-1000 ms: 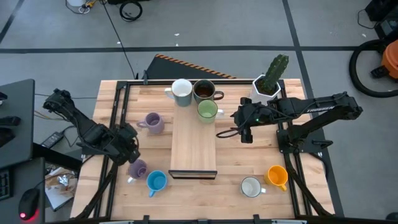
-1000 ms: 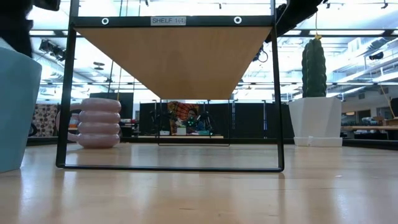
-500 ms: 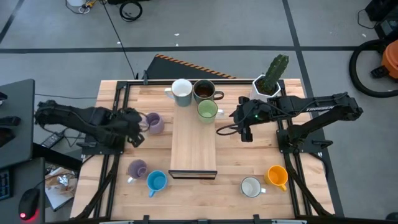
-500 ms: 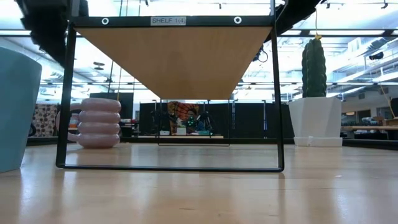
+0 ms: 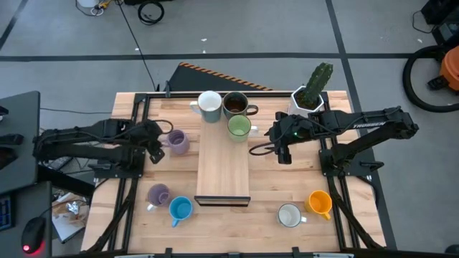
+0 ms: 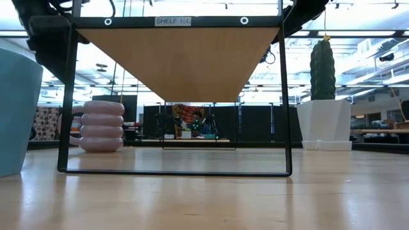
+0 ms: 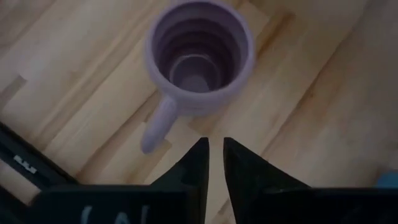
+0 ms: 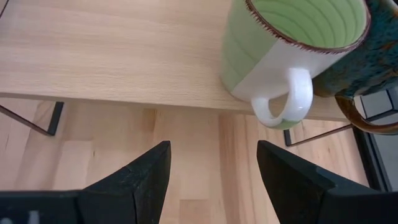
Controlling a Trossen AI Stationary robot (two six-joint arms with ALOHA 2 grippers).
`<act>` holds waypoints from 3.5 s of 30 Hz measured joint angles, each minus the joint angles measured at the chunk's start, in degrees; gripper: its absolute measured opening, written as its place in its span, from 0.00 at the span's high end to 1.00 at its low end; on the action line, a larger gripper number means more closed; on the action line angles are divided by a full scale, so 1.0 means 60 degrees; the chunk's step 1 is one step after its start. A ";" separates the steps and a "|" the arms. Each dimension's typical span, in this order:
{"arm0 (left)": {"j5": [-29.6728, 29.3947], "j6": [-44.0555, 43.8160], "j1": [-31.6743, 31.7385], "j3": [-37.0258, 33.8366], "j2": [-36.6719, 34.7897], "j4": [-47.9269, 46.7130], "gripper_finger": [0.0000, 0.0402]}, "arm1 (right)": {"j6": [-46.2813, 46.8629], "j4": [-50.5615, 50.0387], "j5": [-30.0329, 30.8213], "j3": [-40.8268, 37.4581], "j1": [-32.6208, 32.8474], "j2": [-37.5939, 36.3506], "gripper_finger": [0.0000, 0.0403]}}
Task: Place coffee mugs
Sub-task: Put the top purple mug on the shelf
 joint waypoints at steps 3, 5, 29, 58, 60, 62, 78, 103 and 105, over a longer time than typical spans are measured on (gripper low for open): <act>0.0170 0.0300 0.0751 -0.0020 0.0031 0.0057 0.88 | 0.0089 -0.0003 -0.0001 0.0004 0.0000 0.0000 0.39; 0.0353 0.0483 0.1342 -0.0023 0.0088 0.0109 0.89 | 0.0125 -0.0006 -0.0004 0.0004 0.0000 0.0000 0.39; 0.2490 0.3937 0.4419 -0.0027 0.1332 0.0510 0.81 | 0.0187 0.0055 -0.0244 0.0004 0.0015 0.0004 0.39; 0.1579 0.3427 0.2924 -0.0023 0.4320 0.0403 0.64 | 0.0145 0.0514 -0.0550 0.0004 0.0015 0.0004 0.39; 0.1583 0.3387 0.2885 -0.0023 0.4451 0.0484 0.66 | 0.0218 0.0567 -0.0550 0.0004 0.0016 0.0004 0.39; 0.1709 0.3404 0.2864 -0.0023 0.4573 0.0512 0.68 | 0.0252 0.0574 -0.0550 0.0004 0.0018 0.0004 0.39; 0.2550 0.3222 0.2461 -0.0020 0.4676 0.0934 0.87 | 0.0586 0.0638 -0.0576 0.0004 0.0018 0.0004 0.39; 0.2500 0.3328 0.2216 -0.0020 0.4669 0.0979 0.87 | 0.0590 0.0602 -0.0572 0.0004 0.0017 0.0004 0.39; 0.2499 0.3325 0.2216 -0.0020 0.4669 0.0979 0.87 | 0.0590 0.0602 -0.0572 0.0004 0.0015 0.0004 0.39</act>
